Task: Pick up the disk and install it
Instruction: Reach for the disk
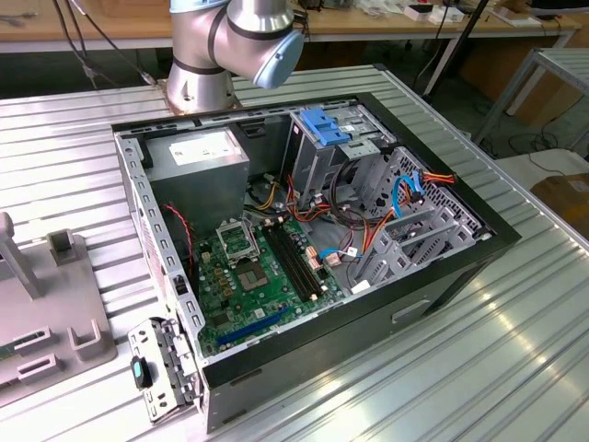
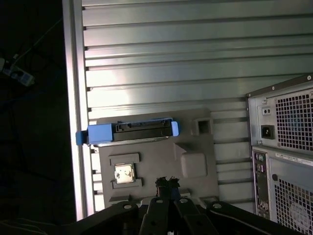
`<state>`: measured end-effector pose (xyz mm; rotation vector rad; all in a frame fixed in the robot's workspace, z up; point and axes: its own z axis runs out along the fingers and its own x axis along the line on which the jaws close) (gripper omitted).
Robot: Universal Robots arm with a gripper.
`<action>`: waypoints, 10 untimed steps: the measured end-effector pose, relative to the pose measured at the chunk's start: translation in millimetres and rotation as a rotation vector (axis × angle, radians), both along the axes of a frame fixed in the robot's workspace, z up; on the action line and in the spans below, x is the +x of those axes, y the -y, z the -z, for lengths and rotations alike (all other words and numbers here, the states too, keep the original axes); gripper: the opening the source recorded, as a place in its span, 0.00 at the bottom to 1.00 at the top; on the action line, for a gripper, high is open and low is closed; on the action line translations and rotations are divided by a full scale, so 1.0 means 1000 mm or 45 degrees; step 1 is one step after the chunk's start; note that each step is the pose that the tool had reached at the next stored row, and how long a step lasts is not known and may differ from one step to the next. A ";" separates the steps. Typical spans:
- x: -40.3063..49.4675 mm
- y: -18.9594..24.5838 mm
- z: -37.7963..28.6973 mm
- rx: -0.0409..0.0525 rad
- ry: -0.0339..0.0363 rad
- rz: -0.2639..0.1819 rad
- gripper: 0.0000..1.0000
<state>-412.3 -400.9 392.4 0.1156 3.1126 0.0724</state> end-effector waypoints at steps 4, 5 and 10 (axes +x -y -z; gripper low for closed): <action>-0.0020 -0.0001 0.0000 0.000 0.0000 0.000 0.11; -0.0023 -0.0001 0.0000 0.000 0.0000 0.000 0.11; -0.0034 0.0000 0.0000 0.000 0.0001 0.000 0.11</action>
